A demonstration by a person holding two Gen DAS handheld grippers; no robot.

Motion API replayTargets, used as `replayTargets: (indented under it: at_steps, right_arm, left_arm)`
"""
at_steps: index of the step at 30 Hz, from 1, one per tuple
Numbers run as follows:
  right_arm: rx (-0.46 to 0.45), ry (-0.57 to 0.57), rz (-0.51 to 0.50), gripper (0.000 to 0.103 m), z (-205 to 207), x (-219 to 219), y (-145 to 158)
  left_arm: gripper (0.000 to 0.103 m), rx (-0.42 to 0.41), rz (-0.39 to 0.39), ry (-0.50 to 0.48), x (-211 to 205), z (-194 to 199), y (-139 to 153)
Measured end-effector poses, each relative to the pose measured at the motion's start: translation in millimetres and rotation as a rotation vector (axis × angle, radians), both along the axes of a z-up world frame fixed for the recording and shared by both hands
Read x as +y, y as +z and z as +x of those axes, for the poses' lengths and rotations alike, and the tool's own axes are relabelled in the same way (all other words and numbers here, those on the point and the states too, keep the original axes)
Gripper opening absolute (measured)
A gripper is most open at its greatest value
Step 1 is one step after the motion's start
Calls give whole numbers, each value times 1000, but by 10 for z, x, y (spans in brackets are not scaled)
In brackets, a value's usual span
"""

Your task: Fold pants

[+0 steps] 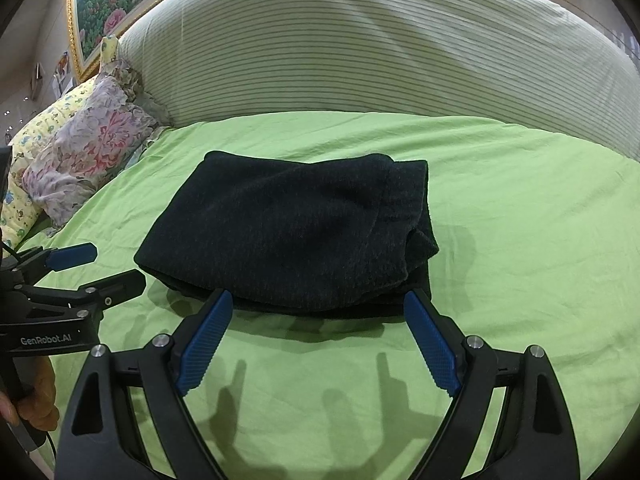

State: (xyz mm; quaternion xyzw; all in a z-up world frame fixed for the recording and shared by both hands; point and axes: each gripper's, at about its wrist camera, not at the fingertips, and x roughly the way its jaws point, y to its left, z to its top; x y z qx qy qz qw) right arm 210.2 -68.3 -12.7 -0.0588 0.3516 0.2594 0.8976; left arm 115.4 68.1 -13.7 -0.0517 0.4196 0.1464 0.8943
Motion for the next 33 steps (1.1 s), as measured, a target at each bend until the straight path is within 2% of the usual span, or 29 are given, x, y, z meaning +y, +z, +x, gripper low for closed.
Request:
replayTargets:
  at_steps: [33]
  right_arm:
    - [-2,-15,3,89,63,-21,46]
  left_arm:
    - [96,-5,-17,-9,-6,7,14]
